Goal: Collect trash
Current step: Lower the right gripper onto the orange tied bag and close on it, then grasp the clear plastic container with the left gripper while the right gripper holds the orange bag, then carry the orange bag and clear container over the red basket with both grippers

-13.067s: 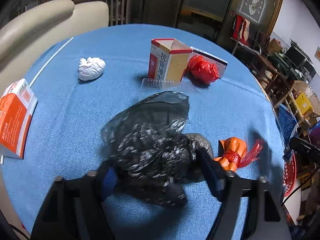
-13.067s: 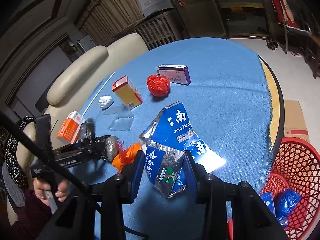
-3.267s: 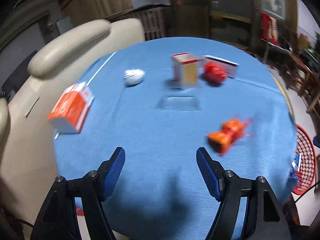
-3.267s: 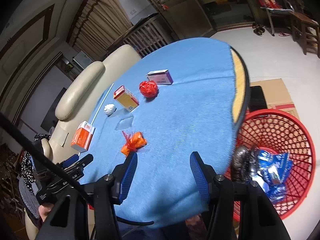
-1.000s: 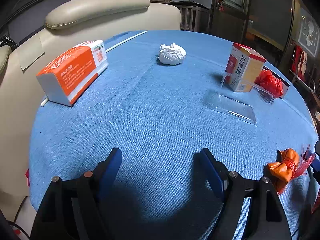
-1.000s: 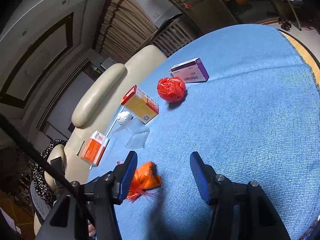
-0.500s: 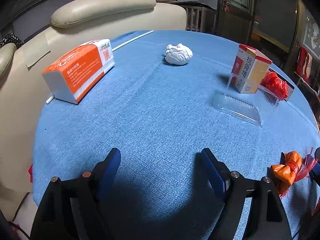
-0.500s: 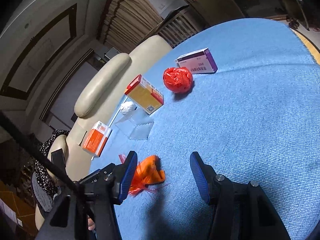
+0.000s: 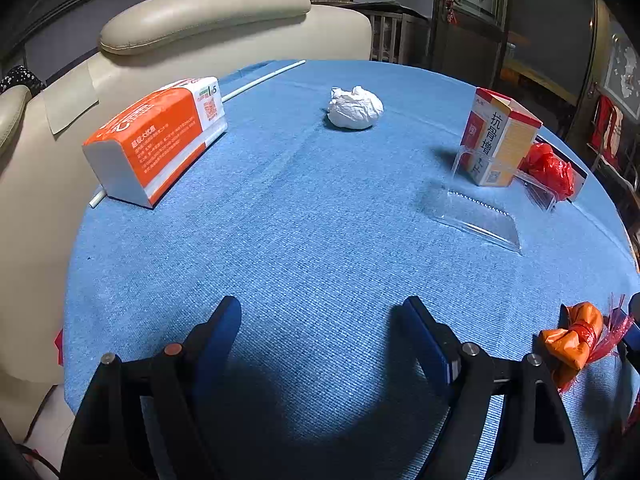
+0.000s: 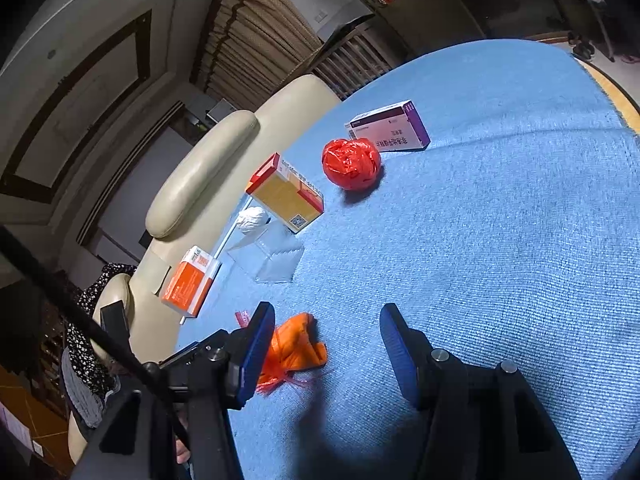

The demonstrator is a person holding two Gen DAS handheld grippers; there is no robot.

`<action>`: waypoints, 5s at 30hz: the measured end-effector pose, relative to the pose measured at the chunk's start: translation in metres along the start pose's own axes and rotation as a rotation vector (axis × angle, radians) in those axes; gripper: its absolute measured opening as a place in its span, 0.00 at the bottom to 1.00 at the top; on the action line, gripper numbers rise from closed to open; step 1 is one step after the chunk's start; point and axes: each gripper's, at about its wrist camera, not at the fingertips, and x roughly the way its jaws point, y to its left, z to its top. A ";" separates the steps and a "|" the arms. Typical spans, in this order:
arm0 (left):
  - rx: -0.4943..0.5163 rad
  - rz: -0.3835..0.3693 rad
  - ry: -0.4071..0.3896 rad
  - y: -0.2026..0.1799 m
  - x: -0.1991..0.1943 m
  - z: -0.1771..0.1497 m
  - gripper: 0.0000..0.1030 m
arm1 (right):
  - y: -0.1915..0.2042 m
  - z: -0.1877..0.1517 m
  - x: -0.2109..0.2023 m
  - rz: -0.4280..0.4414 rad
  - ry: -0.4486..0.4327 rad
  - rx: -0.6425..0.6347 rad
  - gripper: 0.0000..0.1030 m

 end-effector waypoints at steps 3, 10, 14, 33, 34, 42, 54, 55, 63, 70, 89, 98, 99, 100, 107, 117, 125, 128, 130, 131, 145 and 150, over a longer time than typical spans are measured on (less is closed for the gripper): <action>0.005 -0.006 0.000 -0.001 0.000 0.000 0.80 | 0.002 -0.001 -0.001 -0.015 -0.009 -0.011 0.58; 0.016 -0.020 -0.002 -0.003 -0.001 0.000 0.80 | 0.002 -0.001 -0.003 -0.039 -0.027 -0.006 0.58; 0.031 -0.024 -0.012 -0.005 -0.004 -0.001 0.80 | 0.004 -0.002 -0.005 -0.055 -0.047 -0.014 0.58; 0.011 -0.117 -0.080 0.006 -0.016 -0.005 0.80 | 0.061 0.023 0.027 -0.117 0.136 0.053 0.58; 0.008 -0.119 -0.080 0.007 -0.016 -0.005 0.80 | 0.063 0.022 0.032 -0.138 0.160 0.073 0.55; 0.009 -0.135 -0.073 0.007 -0.014 -0.004 0.80 | 0.071 0.005 0.012 -0.251 0.142 0.162 0.53; 0.012 -0.140 -0.058 0.005 -0.011 -0.003 0.80 | 0.058 0.008 0.053 -0.285 0.263 0.262 0.49; 0.011 -0.141 -0.058 0.005 -0.011 -0.003 0.80 | 0.059 0.009 0.059 -0.306 0.269 0.247 0.43; -0.002 -0.154 -0.019 0.008 -0.006 0.000 0.80 | 0.077 0.013 0.071 -0.382 0.227 0.013 0.33; -0.101 -0.207 0.029 0.014 -0.006 0.021 0.80 | 0.061 0.019 0.051 -0.411 0.166 -0.036 0.26; -0.056 -0.353 0.204 -0.071 0.034 0.107 0.85 | 0.045 0.023 0.047 -0.350 0.169 -0.027 0.27; -0.019 -0.335 0.205 -0.092 0.042 0.098 0.85 | 0.040 0.022 0.044 -0.317 0.170 -0.024 0.27; 0.006 -0.320 0.197 -0.100 0.043 0.096 0.85 | 0.039 0.022 0.044 -0.314 0.170 -0.022 0.27; 0.023 -0.311 0.193 -0.102 0.044 0.095 0.85 | 0.038 0.022 0.044 -0.311 0.171 -0.021 0.27; 0.126 -0.271 0.174 -0.118 0.045 0.079 0.85 | 0.036 0.020 0.042 -0.293 0.169 -0.005 0.28; 0.149 -0.313 0.081 -0.120 0.032 0.073 0.83 | 0.033 0.019 0.039 -0.278 0.153 0.014 0.28; 0.149 -0.306 0.036 -0.107 0.008 0.064 0.82 | 0.032 0.018 0.019 -0.281 0.120 0.045 0.28; 0.170 -0.282 -0.005 -0.105 -0.012 0.061 0.82 | 0.032 0.021 0.008 -0.289 0.094 0.048 0.28; 0.186 -0.265 -0.031 -0.106 -0.024 0.059 0.82 | 0.033 0.022 -0.001 -0.295 0.075 0.049 0.28; 0.195 -0.256 -0.042 -0.108 -0.030 0.058 0.82 | 0.034 0.022 -0.005 -0.298 0.065 0.050 0.28; 0.317 -0.186 -0.217 -0.119 -0.119 0.033 0.83 | 0.050 0.018 -0.067 -0.305 -0.051 0.014 0.28; 0.342 -0.188 -0.258 -0.125 -0.145 0.024 0.83 | 0.060 0.013 -0.094 -0.297 -0.098 -0.007 0.28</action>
